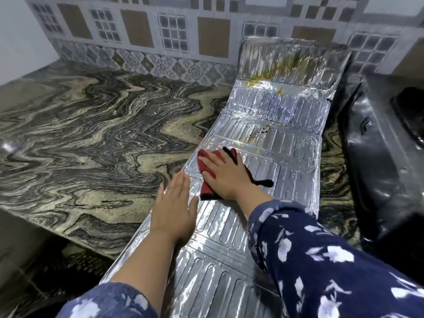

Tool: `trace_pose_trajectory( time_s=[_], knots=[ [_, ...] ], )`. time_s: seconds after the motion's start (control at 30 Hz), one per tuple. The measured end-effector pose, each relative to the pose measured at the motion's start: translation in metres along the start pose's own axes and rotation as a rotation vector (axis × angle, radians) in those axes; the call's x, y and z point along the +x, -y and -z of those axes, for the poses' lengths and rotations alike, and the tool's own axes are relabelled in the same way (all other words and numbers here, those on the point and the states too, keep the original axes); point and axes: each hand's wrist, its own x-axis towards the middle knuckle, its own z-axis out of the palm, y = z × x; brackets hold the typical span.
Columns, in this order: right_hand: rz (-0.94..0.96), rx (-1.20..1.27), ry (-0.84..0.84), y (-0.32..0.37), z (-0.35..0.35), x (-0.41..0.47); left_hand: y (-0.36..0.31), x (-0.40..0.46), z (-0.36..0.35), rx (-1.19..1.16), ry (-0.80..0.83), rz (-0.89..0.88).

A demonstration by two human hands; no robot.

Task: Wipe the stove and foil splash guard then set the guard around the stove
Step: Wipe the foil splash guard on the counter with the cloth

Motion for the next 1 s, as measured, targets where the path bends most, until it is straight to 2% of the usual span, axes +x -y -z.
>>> trace_pose_trajectory(
  time_s=[0.17, 0.3, 0.43, 0.67, 0.87, 1.0],
  knots=[
    [-0.012, -0.016, 0.024, 0.01, -0.005, -0.044, 0.005, -0.027, 0.003, 0.015, 0.041, -0.015],
    [0.035, 0.002, -0.014, 0.011, -0.002, -0.06, -0.006, -0.039, 0.015, 0.007, 0.087, 0.05],
    [0.045, -0.059, -0.009, 0.006, -0.004, -0.065, -0.011, -0.016, 0.029, 0.007, 0.006, 0.053],
    [0.038, 0.003, -0.048, 0.005, -0.008, -0.057, -0.002, 0.035, 0.019, -0.051, 0.109, -0.027],
    [-0.154, -0.013, -0.017, -0.045, 0.005, -0.026, 0.001, 0.038, 0.0, -0.02, 0.0, -0.012],
    [-0.334, -0.03, -0.033, -0.092, 0.011, -0.045, 0.001, 0.038, -0.001, -0.02, -0.016, -0.013]
  ],
)
